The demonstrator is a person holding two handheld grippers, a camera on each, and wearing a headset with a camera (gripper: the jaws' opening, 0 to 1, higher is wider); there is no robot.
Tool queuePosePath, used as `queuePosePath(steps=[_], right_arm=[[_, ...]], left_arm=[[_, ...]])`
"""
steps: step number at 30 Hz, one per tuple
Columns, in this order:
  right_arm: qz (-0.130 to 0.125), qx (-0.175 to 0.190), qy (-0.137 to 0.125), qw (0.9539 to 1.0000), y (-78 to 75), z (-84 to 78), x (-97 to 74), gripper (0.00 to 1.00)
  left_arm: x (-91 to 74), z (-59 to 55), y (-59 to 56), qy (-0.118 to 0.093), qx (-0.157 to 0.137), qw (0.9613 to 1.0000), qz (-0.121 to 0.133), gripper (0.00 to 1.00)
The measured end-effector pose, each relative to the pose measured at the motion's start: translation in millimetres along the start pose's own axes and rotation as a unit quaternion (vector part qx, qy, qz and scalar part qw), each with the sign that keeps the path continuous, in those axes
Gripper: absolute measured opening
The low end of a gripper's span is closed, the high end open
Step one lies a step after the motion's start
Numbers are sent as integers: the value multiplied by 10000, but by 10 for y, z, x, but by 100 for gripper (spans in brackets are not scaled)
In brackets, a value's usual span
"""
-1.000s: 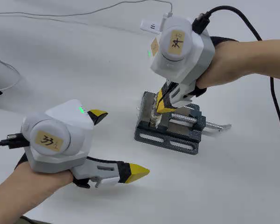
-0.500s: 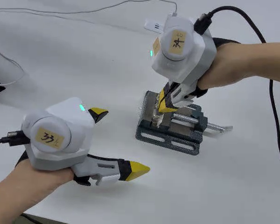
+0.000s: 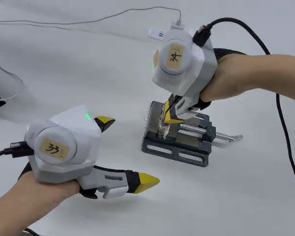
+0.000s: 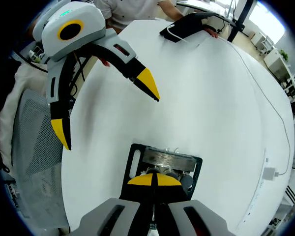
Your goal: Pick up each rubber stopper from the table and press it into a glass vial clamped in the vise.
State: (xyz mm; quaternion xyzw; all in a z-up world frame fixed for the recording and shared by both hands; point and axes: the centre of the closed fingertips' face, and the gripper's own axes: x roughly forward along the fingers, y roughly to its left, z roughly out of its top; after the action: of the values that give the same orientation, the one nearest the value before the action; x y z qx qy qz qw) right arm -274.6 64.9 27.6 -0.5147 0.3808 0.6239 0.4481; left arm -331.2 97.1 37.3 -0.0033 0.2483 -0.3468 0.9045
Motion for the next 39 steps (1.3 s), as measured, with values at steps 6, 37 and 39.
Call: queuePosePath(steps=[6,37,39], right_arm=[[-100,151,-241,9995,-5,-2,-10,0],[-486,293,-859,9947,-63,-5,-35,1],[-473,317,-876,9945,-25,-20,-42,5]], left_arm=[[-39,83,10,-6,76,10000,49,93],[-87,230,7,3,251,9996,102,93],[-91,230,8,7,250,9996,99,93]])
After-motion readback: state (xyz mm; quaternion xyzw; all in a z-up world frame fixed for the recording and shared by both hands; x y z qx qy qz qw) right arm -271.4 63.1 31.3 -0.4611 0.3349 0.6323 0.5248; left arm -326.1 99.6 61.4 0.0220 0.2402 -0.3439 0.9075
